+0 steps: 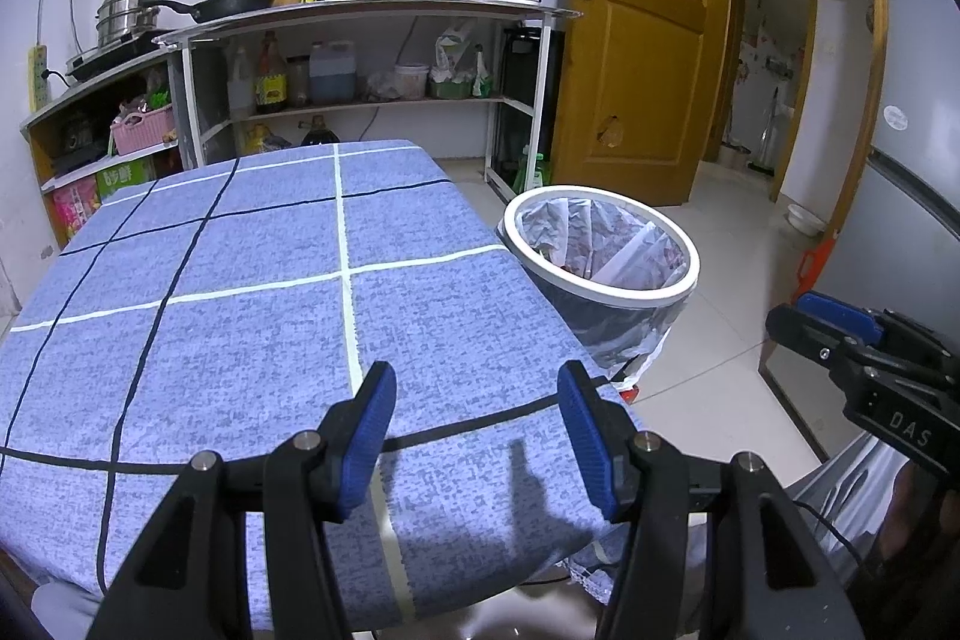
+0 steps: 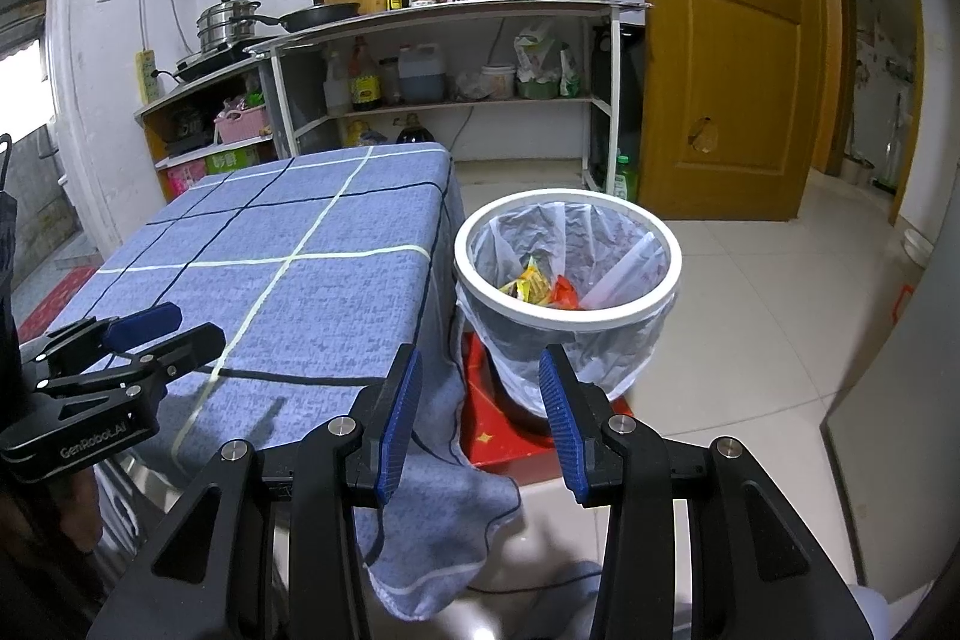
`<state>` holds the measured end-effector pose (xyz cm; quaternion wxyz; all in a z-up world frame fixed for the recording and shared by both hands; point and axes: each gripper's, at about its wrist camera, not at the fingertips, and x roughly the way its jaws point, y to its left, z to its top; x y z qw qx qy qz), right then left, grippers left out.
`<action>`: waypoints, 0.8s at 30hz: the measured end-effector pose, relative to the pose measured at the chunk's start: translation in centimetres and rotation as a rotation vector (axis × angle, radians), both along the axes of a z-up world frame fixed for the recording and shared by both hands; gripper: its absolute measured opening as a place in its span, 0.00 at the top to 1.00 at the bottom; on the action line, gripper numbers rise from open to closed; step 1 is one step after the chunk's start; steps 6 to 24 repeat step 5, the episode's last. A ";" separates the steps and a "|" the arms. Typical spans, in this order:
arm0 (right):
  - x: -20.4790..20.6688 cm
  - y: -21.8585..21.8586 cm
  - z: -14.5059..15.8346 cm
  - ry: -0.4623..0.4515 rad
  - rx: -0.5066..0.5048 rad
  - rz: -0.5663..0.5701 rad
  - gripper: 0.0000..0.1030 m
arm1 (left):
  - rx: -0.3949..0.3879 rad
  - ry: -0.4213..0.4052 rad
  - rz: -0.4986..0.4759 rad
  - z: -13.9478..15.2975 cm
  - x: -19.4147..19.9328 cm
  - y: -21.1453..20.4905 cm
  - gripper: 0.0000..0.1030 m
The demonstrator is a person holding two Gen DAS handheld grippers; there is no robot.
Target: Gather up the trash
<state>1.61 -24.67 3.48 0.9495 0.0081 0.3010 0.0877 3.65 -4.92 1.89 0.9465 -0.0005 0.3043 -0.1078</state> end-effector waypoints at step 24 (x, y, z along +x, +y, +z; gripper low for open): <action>0.0 -0.1 0.0 0.001 0.000 0.000 0.59 | -0.002 0.001 -0.005 0.0 0.0 -0.1 0.43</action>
